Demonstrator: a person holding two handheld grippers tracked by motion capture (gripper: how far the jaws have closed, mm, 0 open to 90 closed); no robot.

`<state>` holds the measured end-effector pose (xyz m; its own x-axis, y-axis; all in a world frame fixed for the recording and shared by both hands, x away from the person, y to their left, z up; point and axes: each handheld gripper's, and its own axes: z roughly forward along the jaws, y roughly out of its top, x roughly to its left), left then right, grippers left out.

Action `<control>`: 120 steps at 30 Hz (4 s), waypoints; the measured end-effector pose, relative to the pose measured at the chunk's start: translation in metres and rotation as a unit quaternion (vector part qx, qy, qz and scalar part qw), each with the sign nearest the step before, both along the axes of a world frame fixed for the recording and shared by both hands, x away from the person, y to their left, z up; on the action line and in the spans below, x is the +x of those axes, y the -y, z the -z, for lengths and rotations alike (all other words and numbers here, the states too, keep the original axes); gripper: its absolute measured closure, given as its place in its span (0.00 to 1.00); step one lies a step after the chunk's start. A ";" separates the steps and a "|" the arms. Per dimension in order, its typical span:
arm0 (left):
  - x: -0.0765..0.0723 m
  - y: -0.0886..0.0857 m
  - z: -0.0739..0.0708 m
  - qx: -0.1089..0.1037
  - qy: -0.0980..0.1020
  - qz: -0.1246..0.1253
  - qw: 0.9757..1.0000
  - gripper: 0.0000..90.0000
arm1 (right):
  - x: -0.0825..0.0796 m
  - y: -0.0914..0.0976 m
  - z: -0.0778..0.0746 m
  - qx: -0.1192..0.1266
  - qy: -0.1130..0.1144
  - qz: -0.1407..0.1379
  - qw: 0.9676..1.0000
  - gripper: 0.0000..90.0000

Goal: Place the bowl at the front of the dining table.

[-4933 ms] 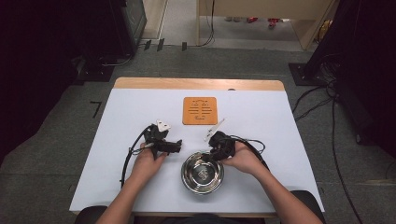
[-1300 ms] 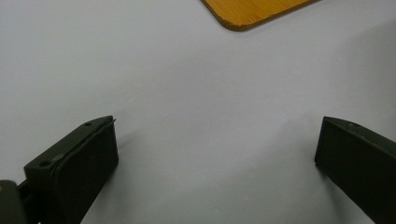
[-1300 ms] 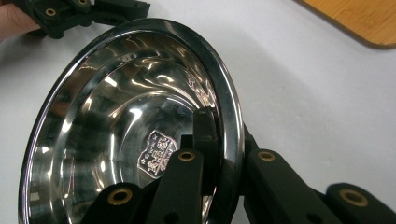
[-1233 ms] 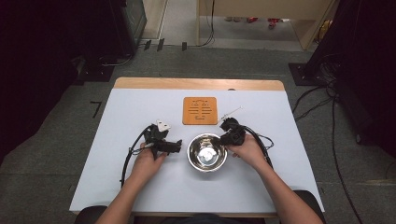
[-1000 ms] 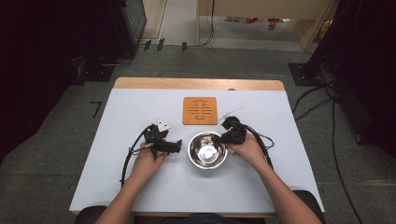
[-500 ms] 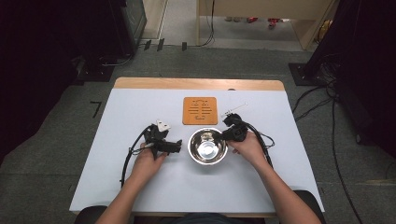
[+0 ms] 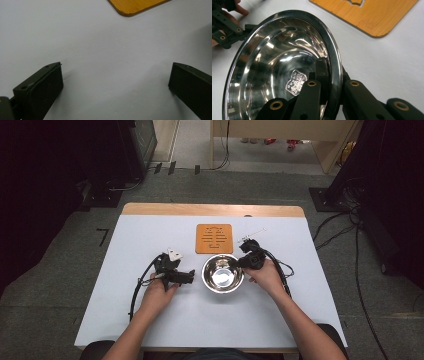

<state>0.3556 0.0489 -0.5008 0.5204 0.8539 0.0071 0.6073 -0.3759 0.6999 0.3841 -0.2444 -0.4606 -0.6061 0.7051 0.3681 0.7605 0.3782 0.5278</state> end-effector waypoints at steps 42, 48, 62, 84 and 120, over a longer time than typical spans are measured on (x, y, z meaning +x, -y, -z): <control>0.000 0.000 0.000 0.002 -0.001 0.001 1.000 0.00 | 0.027 -0.001 -0.006 -0.001 -0.010 0.017 1.000 0.97; 0.000 0.000 0.000 0.000 0.000 0.000 1.000 0.00 | 0.031 -0.001 -0.008 0.000 -0.009 0.019 1.000 0.97; 0.000 0.000 0.000 0.001 -0.001 0.001 1.000 0.00 | 0.041 -0.003 -0.012 0.001 -0.009 0.021 1.000 0.97; 0.000 0.000 0.000 0.000 0.000 0.000 1.000 0.00 | 0.055 -0.008 -0.011 -0.002 -0.012 0.032 0.999 0.97; 0.000 0.000 0.000 -0.001 0.000 -0.001 1.000 0.00 | 0.076 -0.011 -0.019 -0.010 -0.013 0.046 0.999 0.97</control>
<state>0.3556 0.0487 -0.5009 0.5187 0.8549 0.0061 0.6076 -0.3736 0.7008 0.4601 -0.2331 -0.4413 -0.5286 0.7648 0.3682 0.8057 0.3155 0.5013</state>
